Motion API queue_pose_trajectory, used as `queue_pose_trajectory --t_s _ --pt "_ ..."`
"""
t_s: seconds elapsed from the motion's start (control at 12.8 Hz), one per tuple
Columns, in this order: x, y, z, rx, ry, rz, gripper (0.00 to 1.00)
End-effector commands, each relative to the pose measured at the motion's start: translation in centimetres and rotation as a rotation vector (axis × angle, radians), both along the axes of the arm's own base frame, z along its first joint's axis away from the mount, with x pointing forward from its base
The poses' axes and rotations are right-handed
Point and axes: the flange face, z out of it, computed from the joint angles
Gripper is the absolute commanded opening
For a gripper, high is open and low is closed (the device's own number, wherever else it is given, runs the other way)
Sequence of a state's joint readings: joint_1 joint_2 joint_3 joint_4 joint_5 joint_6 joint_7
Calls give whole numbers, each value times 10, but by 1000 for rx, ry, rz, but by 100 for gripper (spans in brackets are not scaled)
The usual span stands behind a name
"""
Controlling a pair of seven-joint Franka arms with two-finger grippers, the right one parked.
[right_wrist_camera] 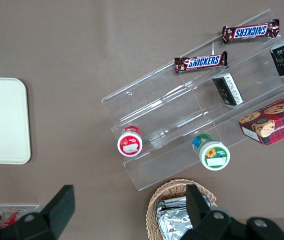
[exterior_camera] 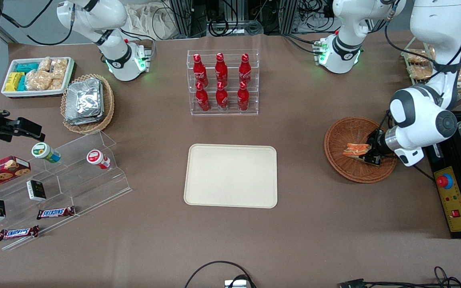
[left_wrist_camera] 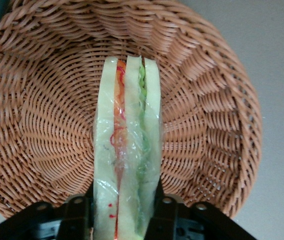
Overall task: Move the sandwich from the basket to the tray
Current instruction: 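Close the left gripper on the sandwich and lift it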
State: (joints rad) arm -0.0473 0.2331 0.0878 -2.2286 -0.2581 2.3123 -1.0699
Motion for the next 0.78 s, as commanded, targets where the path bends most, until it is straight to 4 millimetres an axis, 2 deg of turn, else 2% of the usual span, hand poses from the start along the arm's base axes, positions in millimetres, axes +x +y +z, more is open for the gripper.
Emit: queue_pose_trajectory --t_s 0.0,0.08,0.16,0.31,0.47,0.63,0.71 --pt "12 -4 41 25 1 -59 0" --pt "23 -6 63 29 23 -85 0" --pt "36 -17 89 32 51 -126 0" --pt "63 -47 140 46 60 -214 0" --pt "86 -96 178 43 60 -320 0" --pt "102 -161 196 33 32 -456 0" --pt "104 -191 199 14 14 -506 0"
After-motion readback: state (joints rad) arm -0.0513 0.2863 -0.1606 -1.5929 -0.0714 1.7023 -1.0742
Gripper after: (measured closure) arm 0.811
